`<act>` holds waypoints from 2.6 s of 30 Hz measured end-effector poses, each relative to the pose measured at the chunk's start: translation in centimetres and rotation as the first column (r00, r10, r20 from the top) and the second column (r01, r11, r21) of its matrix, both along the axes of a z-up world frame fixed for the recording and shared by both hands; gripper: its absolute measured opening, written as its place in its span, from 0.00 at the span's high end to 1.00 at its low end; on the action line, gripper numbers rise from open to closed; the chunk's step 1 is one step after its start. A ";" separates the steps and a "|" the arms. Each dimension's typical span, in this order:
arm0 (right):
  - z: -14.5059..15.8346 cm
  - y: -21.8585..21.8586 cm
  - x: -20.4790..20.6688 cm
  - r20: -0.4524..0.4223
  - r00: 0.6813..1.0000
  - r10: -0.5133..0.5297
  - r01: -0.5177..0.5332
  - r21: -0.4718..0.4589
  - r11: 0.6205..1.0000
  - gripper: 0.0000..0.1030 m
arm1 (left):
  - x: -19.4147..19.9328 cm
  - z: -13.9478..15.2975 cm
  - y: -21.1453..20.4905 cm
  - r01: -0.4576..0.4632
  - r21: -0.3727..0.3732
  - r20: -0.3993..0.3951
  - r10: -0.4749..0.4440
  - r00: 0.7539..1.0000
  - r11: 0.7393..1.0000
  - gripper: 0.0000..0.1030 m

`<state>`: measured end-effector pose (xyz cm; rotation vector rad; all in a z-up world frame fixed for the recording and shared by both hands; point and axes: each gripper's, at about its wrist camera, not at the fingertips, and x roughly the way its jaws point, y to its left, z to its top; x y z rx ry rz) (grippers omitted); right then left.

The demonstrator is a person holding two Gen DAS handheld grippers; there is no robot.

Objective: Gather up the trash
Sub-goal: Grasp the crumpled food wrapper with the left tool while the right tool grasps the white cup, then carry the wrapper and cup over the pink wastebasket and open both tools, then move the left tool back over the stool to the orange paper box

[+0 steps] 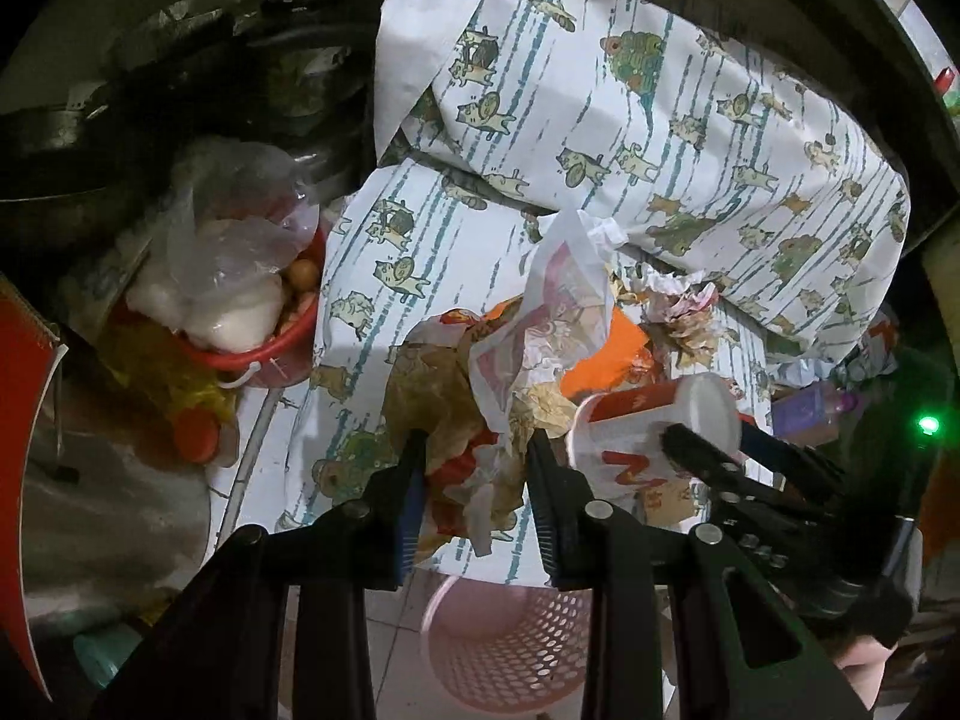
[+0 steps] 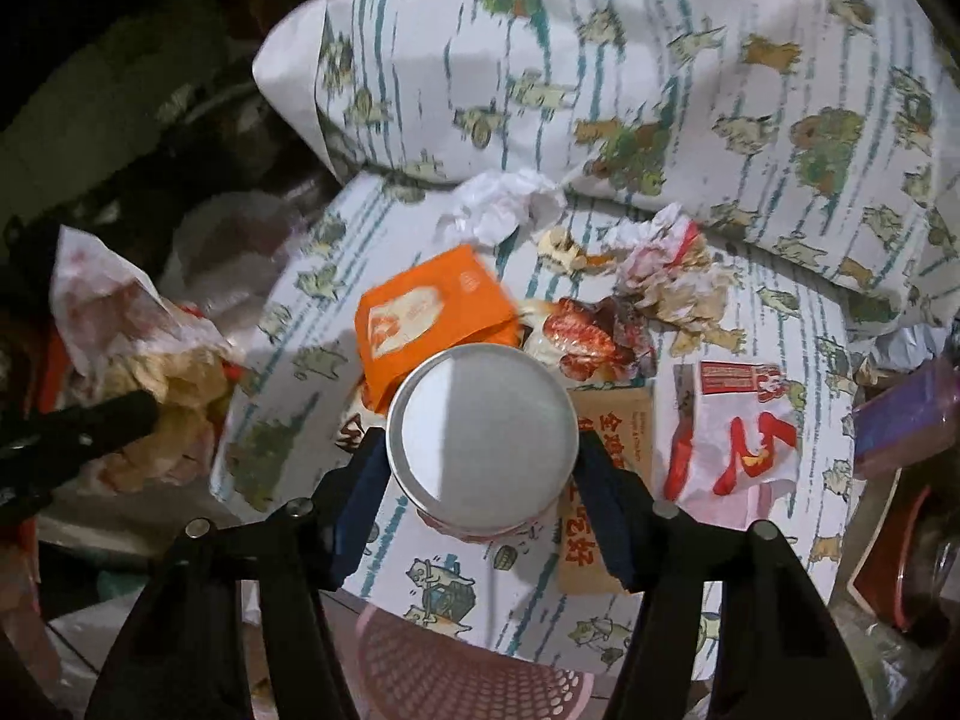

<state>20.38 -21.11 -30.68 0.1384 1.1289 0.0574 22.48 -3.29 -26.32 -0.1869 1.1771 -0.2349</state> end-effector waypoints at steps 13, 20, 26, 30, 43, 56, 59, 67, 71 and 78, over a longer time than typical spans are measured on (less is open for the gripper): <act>8.0 -1.6 -6.9 0.207 0.978 0.023 -0.021 -0.012 1.000 0.41 | -6.0 5.3 -1.8 0.088 0.068 0.172 -0.099 0.980 0.994 0.68; 7.4 -2.1 -13.0 0.103 0.992 0.067 -0.070 0.027 0.997 0.41 | -11.4 4.2 -4.5 0.268 0.033 0.070 -0.270 0.960 0.963 0.68; 3.9 -2.4 -15.6 0.024 0.997 0.073 -0.073 0.015 0.997 0.41 | -13.7 -1.3 -5.3 0.334 0.030 -0.093 -0.330 0.939 0.942 0.68; 1.1 -2.4 -15.5 -0.057 0.996 0.073 -0.069 0.059 0.996 0.41 | -14.2 -4.5 -6.3 0.352 -0.021 -0.209 -0.348 0.914 0.936 0.68; -1.7 -2.6 -14.7 -0.112 0.992 0.053 -0.049 0.041 0.998 0.33 | -14.2 -7.5 -8.3 0.386 0.046 -0.283 -0.358 0.890 0.921 0.27; 1.3 -4.7 -14.9 0.005 1.000 -0.017 0.017 0.016 1.000 0.32 | -11.9 -4.2 -5.7 0.260 0.094 -0.161 -0.243 0.957 0.961 0.26; 1.9 -4.9 -14.9 0.035 0.999 -0.025 0.024 0.022 0.999 0.32 | -11.5 -3.7 -5.2 0.235 0.098 -0.143 -0.220 0.965 0.967 0.26; 2.5 -4.9 -14.7 0.062 0.997 -0.036 0.034 0.039 0.999 0.32 | -10.5 -1.7 -4.5 0.180 0.102 -0.073 -0.173 0.982 0.978 0.26; 3.3 -4.6 -14.3 0.100 0.995 -0.029 0.026 0.025 0.999 0.32 | -9.1 -0.5 -3.9 0.146 0.110 -0.040 -0.143 0.989 0.983 0.26; 5.5 -5.1 -11.0 0.129 0.990 -0.049 0.048 0.011 0.999 0.32 | -5.5 2.6 -3.2 0.131 0.117 0.056 -0.138 0.989 0.985 0.26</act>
